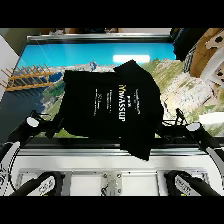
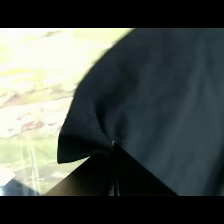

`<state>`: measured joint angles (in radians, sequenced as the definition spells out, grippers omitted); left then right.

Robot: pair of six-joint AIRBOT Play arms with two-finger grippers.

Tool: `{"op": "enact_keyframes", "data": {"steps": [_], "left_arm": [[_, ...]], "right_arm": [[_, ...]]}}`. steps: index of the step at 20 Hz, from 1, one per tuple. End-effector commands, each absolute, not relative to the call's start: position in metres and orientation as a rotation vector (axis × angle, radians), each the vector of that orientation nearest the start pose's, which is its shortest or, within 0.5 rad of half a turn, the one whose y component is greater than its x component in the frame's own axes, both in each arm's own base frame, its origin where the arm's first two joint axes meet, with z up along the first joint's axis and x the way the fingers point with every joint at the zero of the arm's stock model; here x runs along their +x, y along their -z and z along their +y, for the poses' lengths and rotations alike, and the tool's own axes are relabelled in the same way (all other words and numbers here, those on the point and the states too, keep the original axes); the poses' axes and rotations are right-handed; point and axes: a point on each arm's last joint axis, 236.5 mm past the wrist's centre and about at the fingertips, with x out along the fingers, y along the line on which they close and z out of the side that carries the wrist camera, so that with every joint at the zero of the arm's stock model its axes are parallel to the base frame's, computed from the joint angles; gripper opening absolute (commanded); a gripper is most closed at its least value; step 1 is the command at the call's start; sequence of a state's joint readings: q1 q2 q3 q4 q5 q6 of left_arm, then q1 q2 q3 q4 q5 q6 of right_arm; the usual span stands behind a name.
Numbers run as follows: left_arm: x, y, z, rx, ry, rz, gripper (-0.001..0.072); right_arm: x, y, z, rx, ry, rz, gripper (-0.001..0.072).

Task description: Fold the clothes and pants, and hang the long-sleeved shirts on hangers.

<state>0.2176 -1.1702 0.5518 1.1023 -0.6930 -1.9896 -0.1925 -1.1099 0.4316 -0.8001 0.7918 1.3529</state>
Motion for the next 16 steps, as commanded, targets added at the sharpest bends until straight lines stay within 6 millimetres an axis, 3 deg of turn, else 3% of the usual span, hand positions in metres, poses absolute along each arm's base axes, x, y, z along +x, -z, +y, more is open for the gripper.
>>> {"op": "enact_keyframes", "data": {"steps": [1,3,5,6,8,10,11,13,16], "left_arm": [[0.343,0.062,0.007,-0.988,-0.361,1.055,0.0007],[0.371,-0.02,0.02,-0.933,-0.269,0.865,0.0008],[0.383,-0.131,0.03,-0.867,-0.178,0.63,0.0008],[0.379,-0.192,0.033,-0.836,-0.138,0.5,0.0008],[0.351,-0.304,0.029,-0.754,-0.061,0.256,0.0008],[0.298,-0.405,0.013,-0.653,0.021,0.026,0.0008],[0.271,-0.439,0.004,-0.608,0.05,-0.059,0.0007],[0.216,-0.49,-0.012,-0.553,0.094,-0.208,0.0008],[0.156,-0.529,-0.03,-0.501,0.133,-0.344,0.0007]], "right_arm": [[0.299,0.078,0.066,0.748,-0.104,1.229,0.0016],[0.33,0.019,0.063,0.662,-0.183,1.115,0.0016],[0.36,-0.075,0.061,0.551,-0.264,0.935,0.0016],[0.369,-0.133,0.061,0.491,-0.3,0.817,0.0016],[0.363,-0.252,0.064,0.378,-0.348,0.562,0.0016],[0.329,-0.357,0.07,0.28,-0.374,0.317,0.0016],[0.305,-0.4,0.075,0.237,-0.385,0.211,0.0015],[0.259,-0.461,0.083,0.174,-0.393,0.041,0.0016],[0.203,-0.517,0.076,0.127,-0.325,-0.157,0.0015]]}}
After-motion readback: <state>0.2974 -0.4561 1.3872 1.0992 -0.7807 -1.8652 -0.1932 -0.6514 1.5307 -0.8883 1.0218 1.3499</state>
